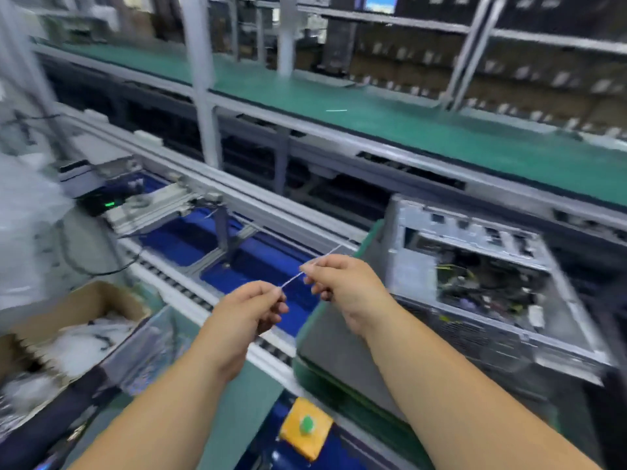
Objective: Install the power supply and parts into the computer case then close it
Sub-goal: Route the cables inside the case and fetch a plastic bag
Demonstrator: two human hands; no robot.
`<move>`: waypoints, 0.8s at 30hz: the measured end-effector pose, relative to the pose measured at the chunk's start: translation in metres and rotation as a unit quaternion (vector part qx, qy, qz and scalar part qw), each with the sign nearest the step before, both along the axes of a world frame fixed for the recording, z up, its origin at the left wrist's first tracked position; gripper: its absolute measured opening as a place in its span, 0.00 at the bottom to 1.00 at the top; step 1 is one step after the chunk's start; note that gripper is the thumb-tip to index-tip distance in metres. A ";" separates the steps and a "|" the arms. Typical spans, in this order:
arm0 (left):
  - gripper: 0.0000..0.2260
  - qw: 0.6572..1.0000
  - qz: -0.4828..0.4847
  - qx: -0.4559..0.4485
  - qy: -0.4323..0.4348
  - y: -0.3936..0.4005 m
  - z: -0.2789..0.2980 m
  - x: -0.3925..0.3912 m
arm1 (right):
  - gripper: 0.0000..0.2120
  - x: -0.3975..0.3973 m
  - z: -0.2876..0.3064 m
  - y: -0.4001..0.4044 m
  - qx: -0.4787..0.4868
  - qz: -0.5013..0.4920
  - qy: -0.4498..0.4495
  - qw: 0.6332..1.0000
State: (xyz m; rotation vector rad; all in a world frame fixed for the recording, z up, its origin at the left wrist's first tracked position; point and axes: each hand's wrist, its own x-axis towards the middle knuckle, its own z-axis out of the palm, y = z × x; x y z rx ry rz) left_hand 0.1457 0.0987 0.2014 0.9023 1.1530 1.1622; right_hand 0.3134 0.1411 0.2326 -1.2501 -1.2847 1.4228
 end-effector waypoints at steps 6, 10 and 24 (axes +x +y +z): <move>0.08 0.995 -0.027 0.056 0.079 0.003 0.017 0.115 | 0.08 0.148 0.021 -0.030 0.025 -0.124 0.016 0.992; 0.08 0.990 -0.055 0.080 0.103 0.000 0.026 0.181 | 0.08 0.227 0.023 -0.057 0.029 -0.173 -0.007 0.984; 0.06 0.892 -0.130 0.221 0.373 -0.025 0.027 0.298 | 0.06 0.329 0.003 -0.098 0.033 -0.247 -0.078 0.965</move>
